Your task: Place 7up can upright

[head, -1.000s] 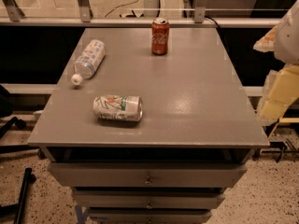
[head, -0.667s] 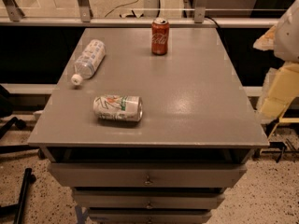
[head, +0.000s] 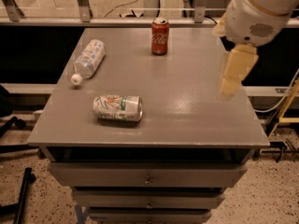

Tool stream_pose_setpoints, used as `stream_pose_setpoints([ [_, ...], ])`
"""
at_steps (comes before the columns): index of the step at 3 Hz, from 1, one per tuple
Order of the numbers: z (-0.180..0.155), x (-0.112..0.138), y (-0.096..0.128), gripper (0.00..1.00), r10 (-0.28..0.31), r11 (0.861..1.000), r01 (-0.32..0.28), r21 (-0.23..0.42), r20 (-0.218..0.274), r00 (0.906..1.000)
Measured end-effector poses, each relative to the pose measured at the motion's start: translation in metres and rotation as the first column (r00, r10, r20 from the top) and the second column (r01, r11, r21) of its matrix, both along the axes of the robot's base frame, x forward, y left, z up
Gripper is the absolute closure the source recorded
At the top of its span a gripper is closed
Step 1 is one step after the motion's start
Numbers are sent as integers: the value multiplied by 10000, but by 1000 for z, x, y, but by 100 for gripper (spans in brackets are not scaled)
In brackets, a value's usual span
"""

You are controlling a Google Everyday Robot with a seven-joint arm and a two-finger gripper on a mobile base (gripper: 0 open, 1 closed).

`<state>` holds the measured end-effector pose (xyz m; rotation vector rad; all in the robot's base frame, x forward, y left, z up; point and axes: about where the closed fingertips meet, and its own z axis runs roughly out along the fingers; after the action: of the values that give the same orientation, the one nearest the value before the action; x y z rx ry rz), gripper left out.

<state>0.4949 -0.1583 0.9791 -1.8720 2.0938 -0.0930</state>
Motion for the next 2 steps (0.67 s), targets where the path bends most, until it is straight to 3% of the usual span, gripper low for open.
stream_pose_setpoints([
  [1,-5,26,56,0,1005,9939,-1005,453,11,9949],
  [2,-3,31,112,0,1925,9727,-1912,1312,29,9813],
])
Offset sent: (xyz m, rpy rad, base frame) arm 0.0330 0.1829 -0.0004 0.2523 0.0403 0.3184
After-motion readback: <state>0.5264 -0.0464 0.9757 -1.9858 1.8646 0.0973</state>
